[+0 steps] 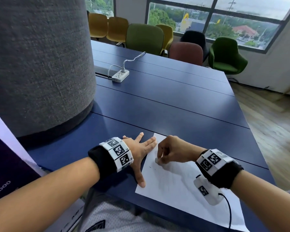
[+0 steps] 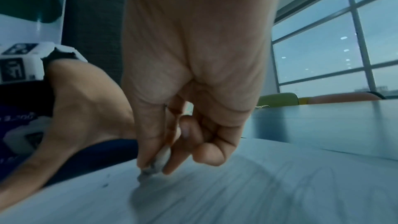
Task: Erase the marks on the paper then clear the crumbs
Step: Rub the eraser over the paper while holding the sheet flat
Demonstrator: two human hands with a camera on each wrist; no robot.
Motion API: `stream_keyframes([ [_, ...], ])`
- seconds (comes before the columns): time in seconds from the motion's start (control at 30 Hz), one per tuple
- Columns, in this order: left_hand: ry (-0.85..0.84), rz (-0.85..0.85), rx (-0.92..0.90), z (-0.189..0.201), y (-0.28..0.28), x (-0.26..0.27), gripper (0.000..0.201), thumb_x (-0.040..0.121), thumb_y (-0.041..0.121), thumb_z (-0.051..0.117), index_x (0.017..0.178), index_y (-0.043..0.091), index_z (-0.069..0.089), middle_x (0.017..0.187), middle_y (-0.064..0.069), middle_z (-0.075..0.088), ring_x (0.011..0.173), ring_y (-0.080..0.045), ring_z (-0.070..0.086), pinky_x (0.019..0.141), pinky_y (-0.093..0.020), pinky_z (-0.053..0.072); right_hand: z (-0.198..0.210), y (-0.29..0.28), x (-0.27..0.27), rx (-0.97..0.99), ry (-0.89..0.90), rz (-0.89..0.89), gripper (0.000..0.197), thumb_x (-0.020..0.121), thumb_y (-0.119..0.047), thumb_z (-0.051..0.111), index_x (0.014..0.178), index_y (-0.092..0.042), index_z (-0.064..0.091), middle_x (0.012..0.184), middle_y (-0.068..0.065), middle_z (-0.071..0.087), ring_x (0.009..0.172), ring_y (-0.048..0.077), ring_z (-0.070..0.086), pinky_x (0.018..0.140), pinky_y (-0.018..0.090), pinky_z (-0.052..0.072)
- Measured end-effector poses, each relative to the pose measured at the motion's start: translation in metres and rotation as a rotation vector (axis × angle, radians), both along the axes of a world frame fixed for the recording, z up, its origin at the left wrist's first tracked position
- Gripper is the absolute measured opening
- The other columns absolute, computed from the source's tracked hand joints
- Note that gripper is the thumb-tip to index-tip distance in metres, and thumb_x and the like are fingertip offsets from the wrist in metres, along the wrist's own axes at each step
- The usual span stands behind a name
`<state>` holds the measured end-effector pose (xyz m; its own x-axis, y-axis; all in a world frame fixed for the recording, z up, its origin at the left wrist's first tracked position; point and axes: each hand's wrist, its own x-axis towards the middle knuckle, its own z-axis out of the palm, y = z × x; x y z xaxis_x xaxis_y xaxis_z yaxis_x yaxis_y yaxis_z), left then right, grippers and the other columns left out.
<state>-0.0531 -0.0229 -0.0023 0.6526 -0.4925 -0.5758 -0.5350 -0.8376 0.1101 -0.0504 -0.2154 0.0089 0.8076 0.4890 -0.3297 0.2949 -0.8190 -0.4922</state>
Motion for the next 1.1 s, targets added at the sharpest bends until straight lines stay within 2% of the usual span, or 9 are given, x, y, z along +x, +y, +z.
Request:
stream_keyframes([
  [0.13,-0.010,-0.006,-0.008,-0.001,0.001,0.000,0.153,0.049,0.074,0.082,0.153,0.033,-0.023,0.158,0.025,-0.027,0.148,-0.026,-0.025,0.112,-0.071,0.005,0.002,-0.010,0.023,-0.026,-0.146,-0.128,0.012,0.078,-0.022,0.076,0.084,-0.013,0.073,0.070,-0.004,0.067,0.055,-0.002,0.055,0.055,0.011,0.040],
  [0.23,0.003,-0.009,-0.006,-0.001,0.001,0.000,0.153,0.050,0.073,0.083,0.152,0.033,-0.025,0.158,0.024,-0.027,0.148,-0.026,-0.027,0.111,-0.072,0.002,-0.006,-0.016,0.026,0.045,-0.240,-0.244,0.014,0.078,-0.022,0.076,0.082,-0.010,0.072,0.070,-0.002,0.064,0.056,-0.002,0.053,0.049,0.004,0.037],
  [0.4,0.016,-0.001,0.009,0.002,-0.001,0.001,0.153,0.051,0.073,0.083,0.153,0.031,-0.023,0.158,0.024,-0.028,0.147,-0.025,-0.028,0.111,-0.071,0.001,-0.004,-0.013,0.017,0.032,-0.124,-0.169,0.012,0.078,-0.022,0.077,0.082,-0.012,0.074,0.064,-0.009,0.062,0.054,-0.001,0.053,0.050,0.007,0.039],
  [0.47,0.011,-0.003,0.013,0.002,-0.001,0.000,0.153,0.051,0.073,0.083,0.153,0.032,-0.024,0.158,0.024,-0.028,0.147,-0.025,-0.027,0.111,-0.071,0.002,-0.003,-0.015,0.026,0.017,-0.169,-0.205,0.013,0.077,-0.022,0.078,0.084,-0.011,0.074,0.068,-0.005,0.063,0.057,0.001,0.053,0.052,0.012,0.041],
  [0.57,0.013,-0.005,0.010,0.001,-0.002,0.000,0.153,0.051,0.073,0.083,0.152,0.032,-0.025,0.158,0.024,-0.028,0.147,-0.026,-0.028,0.111,-0.072,0.001,-0.005,-0.019,0.031,0.037,-0.214,-0.272,0.015,0.076,-0.022,0.079,0.082,-0.010,0.073,0.071,-0.002,0.063,0.058,0.001,0.052,0.050,0.008,0.038],
  [0.7,0.015,0.000,0.009,0.001,-0.001,0.000,0.153,0.051,0.072,0.083,0.153,0.032,-0.024,0.158,0.024,-0.028,0.147,-0.026,-0.028,0.111,-0.071,0.000,-0.002,-0.016,0.022,-0.011,-0.039,-0.141,0.011,0.077,-0.025,0.079,0.081,-0.017,0.074,0.068,-0.006,0.070,0.055,-0.002,0.059,0.053,0.009,0.041],
  [0.9,0.009,-0.003,0.012,-0.001,-0.001,0.001,0.153,0.050,0.073,0.083,0.152,0.033,-0.025,0.158,0.024,-0.028,0.147,-0.026,-0.028,0.110,-0.073,0.000,-0.005,-0.021,0.029,0.004,-0.196,-0.266,0.015,0.077,-0.025,0.078,0.081,-0.013,0.070,0.073,-0.005,0.062,0.064,0.006,0.056,0.053,0.012,0.039],
  [1.03,0.011,0.000,0.003,0.000,-0.001,0.000,0.153,0.051,0.072,0.084,0.153,0.032,-0.024,0.157,0.025,-0.028,0.147,-0.026,-0.029,0.110,-0.072,0.000,-0.003,-0.013,0.013,-0.004,-0.071,-0.101,0.009,0.080,-0.022,0.076,0.079,-0.017,0.069,0.062,-0.012,0.060,0.050,-0.007,0.054,0.047,0.005,0.037],
  [1.1,0.017,0.002,0.008,0.001,-0.001,0.000,0.153,0.051,0.071,0.084,0.153,0.033,-0.024,0.157,0.024,-0.028,0.147,-0.026,-0.028,0.110,-0.073,0.000,-0.001,-0.017,0.020,-0.028,-0.109,-0.125,0.009,0.080,-0.024,0.076,0.080,-0.018,0.069,0.066,-0.011,0.061,0.054,-0.004,0.055,0.049,0.006,0.036],
])
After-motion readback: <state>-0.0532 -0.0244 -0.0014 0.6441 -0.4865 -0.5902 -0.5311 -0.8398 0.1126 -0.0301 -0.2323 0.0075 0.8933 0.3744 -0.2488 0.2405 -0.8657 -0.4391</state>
